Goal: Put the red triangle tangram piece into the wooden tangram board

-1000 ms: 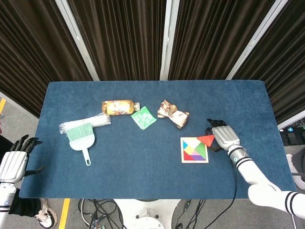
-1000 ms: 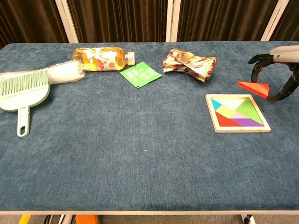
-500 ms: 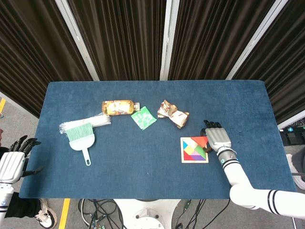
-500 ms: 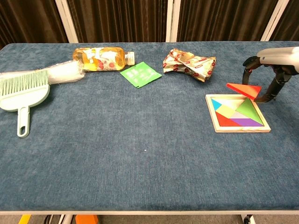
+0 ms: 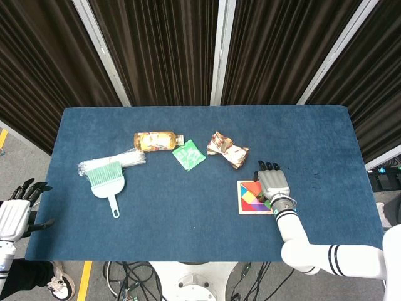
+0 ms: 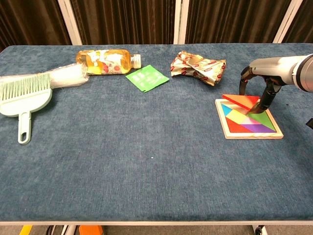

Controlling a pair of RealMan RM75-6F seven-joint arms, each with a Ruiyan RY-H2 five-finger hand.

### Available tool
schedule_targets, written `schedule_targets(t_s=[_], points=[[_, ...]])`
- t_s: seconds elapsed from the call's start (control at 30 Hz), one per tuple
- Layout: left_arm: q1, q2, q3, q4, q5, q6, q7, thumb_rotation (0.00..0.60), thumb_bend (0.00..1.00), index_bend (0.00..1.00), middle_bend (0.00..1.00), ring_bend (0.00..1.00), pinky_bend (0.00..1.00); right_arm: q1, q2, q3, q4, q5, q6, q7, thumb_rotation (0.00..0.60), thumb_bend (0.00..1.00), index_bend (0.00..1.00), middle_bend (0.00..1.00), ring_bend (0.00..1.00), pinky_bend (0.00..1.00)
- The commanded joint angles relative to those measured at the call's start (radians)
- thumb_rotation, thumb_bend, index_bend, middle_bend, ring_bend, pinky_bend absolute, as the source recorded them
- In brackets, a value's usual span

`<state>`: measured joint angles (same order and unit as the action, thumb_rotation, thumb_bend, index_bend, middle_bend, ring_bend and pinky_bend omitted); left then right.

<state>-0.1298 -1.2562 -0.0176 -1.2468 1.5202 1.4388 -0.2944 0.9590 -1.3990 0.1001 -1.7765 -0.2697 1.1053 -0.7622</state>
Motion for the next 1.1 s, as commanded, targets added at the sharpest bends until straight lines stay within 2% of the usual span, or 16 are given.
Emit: schedule_targets(t_s=[0.03,0.53,1.1], points=[[0.000,-0.002,0.000,0.006,-0.001,-0.002,-0.007,0.600,0.03,0.24,0.17,0.07,0.17,0.002,-0.017,0.004,0.008,0.010,0.022,-0.009,0.600,0.21,0.60,0.00,0.00,0.00],[-0.002,-0.007,0.003,0.028,0.003,-0.006,-0.032,0.600,0.03,0.24,0.17,0.07,0.17,-0.002,-0.065,0.016,0.016,0.034,0.093,-0.064,0.600,0.21,0.61,0.01,0.00,0.00],[-0.001,-0.007,0.002,0.034,-0.001,-0.007,-0.038,0.600,0.03,0.24,0.17,0.07,0.17,-0.005,-0.081,0.038,0.025,0.052,0.087,-0.105,0.600,0.21,0.58,0.01,0.00,0.00]])
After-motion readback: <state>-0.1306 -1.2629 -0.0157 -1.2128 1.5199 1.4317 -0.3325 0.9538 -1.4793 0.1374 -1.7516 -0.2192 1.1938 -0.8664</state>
